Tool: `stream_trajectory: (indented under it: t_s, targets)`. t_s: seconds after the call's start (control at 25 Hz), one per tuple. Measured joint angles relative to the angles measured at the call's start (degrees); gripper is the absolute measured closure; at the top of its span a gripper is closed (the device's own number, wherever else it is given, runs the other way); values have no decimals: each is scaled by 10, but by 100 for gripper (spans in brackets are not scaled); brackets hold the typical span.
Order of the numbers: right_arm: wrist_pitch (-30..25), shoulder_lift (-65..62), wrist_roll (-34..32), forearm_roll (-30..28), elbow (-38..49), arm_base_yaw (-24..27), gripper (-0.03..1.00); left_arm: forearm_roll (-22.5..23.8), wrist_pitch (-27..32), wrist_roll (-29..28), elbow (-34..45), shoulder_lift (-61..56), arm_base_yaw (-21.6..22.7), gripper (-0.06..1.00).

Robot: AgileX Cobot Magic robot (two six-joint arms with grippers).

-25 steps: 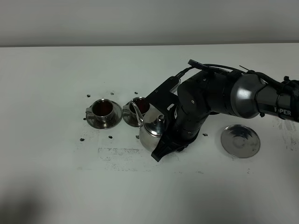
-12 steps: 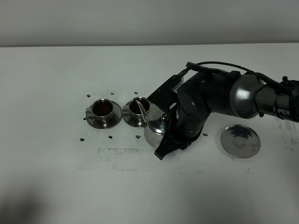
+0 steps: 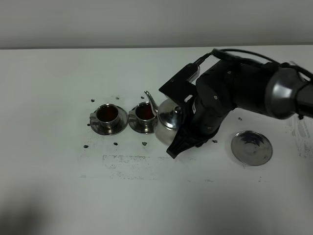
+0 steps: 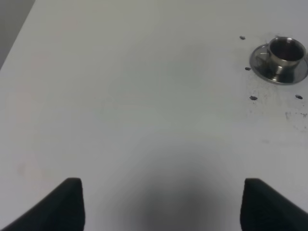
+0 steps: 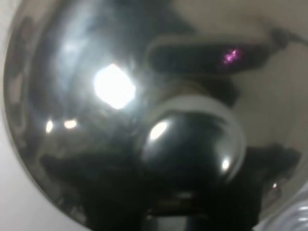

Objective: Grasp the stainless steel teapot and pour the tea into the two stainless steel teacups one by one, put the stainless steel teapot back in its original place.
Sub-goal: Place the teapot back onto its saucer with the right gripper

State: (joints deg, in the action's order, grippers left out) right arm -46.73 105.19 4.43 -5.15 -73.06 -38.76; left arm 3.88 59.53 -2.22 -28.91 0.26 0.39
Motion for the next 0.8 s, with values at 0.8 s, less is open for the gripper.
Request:
stream_trajectory:
  t_s: [0.8]
  targets:
    - [106,-201,-44,40,257,221,77,0,0,0,0,0,0,29]
